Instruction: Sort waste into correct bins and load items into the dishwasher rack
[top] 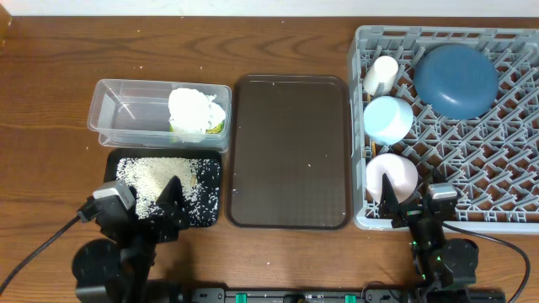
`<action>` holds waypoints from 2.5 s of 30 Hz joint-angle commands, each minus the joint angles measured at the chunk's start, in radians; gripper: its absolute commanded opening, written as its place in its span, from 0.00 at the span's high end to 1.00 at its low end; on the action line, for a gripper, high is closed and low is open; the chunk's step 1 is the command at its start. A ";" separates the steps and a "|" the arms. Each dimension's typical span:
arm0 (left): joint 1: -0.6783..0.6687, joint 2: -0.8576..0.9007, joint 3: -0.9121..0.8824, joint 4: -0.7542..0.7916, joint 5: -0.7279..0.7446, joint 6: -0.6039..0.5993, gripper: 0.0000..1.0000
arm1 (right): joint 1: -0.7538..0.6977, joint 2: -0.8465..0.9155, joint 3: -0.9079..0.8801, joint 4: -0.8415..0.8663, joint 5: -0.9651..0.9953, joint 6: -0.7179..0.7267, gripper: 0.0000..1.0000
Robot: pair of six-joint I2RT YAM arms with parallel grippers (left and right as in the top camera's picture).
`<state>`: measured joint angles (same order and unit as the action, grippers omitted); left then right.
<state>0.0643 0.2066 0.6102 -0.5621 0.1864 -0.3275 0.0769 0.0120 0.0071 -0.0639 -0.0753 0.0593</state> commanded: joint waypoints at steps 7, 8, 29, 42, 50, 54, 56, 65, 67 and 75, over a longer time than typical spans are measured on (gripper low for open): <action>-0.003 -0.166 -0.279 0.424 0.015 -0.090 0.08 | -0.001 -0.006 -0.002 -0.004 -0.007 -0.012 0.01; -0.003 -0.173 -0.306 0.466 0.014 -0.089 0.08 | -0.001 -0.006 -0.002 -0.004 -0.007 -0.012 0.01; -0.042 -0.205 -0.606 0.660 0.005 0.058 0.08 | -0.001 -0.006 -0.002 -0.004 -0.007 -0.012 0.01; -0.128 -0.205 -0.606 0.505 -0.043 0.466 0.08 | -0.001 -0.006 -0.002 -0.004 -0.007 -0.012 0.01; -0.127 -0.205 -0.606 0.499 -0.090 0.465 0.08 | -0.001 -0.006 -0.002 -0.004 -0.007 -0.012 0.01; -0.127 -0.204 -0.606 0.499 -0.090 0.465 0.08 | -0.001 -0.006 -0.002 -0.004 -0.007 -0.012 0.01; -0.127 -0.204 -0.606 0.499 -0.090 0.465 0.08 | -0.001 -0.006 -0.002 -0.004 -0.007 -0.012 0.01; -0.127 -0.203 -0.606 0.499 -0.090 0.465 0.08 | -0.001 -0.006 -0.002 -0.004 -0.007 -0.012 0.01; -0.127 -0.203 -0.606 0.499 -0.090 0.465 0.08 | -0.001 -0.006 -0.002 -0.004 -0.007 -0.012 0.01; -0.127 -0.203 -0.606 0.499 -0.090 0.465 0.08 | -0.001 -0.006 -0.002 -0.004 -0.007 -0.012 0.01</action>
<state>-0.0601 0.0109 0.0212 -0.0280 0.0971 0.1314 0.0769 0.0120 0.0071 -0.0643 -0.0753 0.0593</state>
